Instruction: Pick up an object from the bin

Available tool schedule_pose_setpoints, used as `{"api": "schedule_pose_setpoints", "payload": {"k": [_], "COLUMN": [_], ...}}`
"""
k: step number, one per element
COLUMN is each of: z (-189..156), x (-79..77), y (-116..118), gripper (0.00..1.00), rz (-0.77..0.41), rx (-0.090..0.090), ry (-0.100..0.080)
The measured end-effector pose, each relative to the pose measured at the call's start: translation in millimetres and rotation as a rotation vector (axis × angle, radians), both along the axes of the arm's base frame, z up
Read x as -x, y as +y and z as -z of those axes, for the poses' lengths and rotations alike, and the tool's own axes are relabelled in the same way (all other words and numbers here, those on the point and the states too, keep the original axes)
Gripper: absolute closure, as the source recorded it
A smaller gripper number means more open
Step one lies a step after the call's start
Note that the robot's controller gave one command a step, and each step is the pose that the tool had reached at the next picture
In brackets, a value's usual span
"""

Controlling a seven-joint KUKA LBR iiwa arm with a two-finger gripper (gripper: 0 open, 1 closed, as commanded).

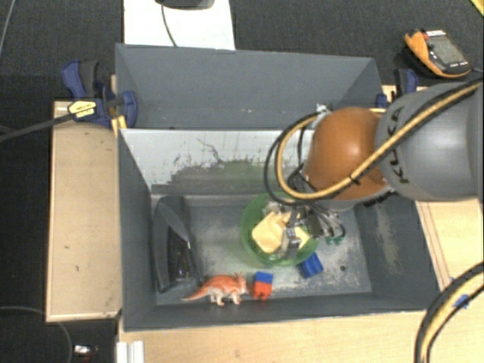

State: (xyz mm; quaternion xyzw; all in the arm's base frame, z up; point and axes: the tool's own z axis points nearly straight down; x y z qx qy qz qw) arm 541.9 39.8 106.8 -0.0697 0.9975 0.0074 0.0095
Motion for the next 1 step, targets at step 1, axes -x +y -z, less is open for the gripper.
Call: {"api": "schedule_pose_setpoints", "payload": {"k": [1], "z": [-62.3], "x": [0.5], "y": [-0.1], "gripper": [1.00], "rz": [0.003], "rx": [0.000], "ry": [0.003]}}
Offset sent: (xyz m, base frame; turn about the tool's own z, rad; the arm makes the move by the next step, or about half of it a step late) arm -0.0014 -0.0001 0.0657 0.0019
